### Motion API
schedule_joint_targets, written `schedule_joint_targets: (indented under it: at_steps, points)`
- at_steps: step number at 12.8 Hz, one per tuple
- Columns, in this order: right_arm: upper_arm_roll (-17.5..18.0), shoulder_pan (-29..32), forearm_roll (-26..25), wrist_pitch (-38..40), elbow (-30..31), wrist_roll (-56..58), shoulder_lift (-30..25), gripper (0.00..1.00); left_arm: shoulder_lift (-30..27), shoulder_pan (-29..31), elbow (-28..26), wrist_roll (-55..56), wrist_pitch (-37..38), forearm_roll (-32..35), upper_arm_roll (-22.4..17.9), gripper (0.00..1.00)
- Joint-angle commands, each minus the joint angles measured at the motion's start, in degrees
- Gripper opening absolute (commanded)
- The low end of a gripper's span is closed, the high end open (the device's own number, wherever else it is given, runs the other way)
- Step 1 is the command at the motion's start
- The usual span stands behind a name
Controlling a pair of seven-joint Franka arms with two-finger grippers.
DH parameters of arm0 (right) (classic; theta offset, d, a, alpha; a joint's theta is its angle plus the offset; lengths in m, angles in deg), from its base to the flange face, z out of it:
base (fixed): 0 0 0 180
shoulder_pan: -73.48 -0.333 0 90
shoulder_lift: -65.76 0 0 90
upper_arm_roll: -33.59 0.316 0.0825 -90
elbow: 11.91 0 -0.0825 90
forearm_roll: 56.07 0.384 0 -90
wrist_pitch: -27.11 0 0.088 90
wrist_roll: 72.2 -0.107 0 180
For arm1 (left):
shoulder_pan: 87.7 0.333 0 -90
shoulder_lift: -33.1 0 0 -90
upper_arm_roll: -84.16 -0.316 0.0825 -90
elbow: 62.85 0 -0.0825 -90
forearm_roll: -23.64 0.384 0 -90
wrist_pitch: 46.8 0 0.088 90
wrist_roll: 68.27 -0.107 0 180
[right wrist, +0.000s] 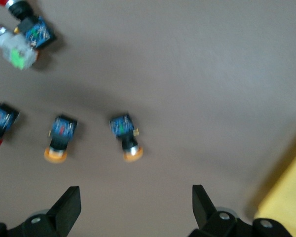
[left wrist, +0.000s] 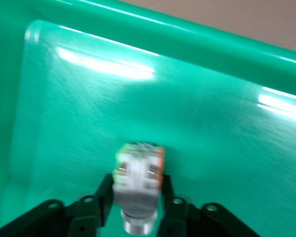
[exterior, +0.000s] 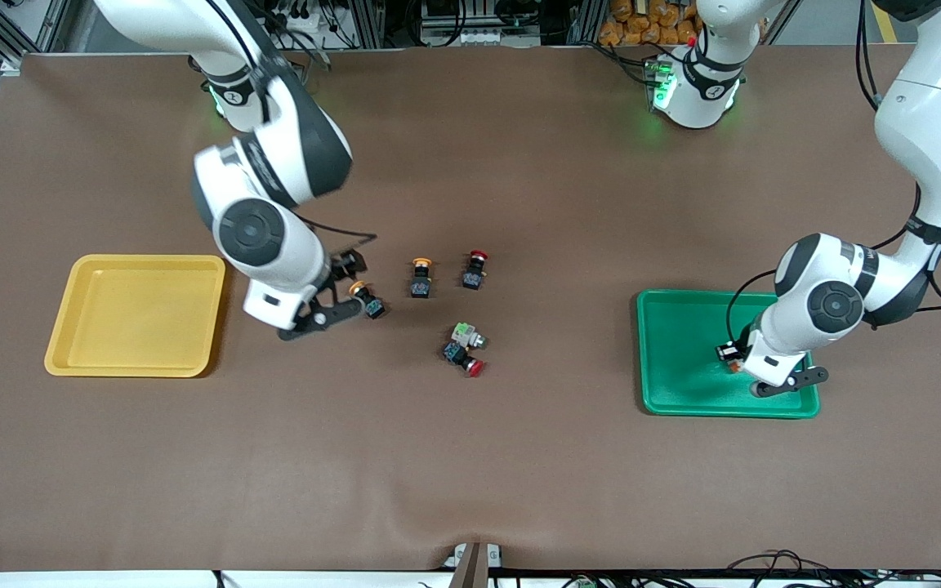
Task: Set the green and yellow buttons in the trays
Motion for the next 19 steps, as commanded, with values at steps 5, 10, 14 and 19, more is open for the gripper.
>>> schedule_joint_targets:
  at_steps: [5, 10, 14, 19]
  points:
    - [-0.7, -3.8, -0.7, -23.9, 13.4, 0.4, 5.5, 1.0, -3.5, 0.0, 1.3, 0.1, 0.4, 0.8, 0.7, 1.0]
    - [-0.6, -4.2, -1.8, -24.5, 13.4, 0.4, 9.7, 0.57, -5.0, 0.0, 6.5, 0.7, 11.5, 0.0, 9.1, 1.0]
    - [-0.6, -4.2, -1.7, -21.9, 12.9, 0.0, 8.7, 0.09, -4.8, -3.3, 9.2, 4.2, 13.1, -6.9, 11.9, 1.0]
    - [-1.2, 1.5, -1.8, -14.5, 12.6, 0.4, -2.2, 0.09, -3.1, -13.4, 12.5, 18.3, 13.1, -9.6, 11.7, 1.0]
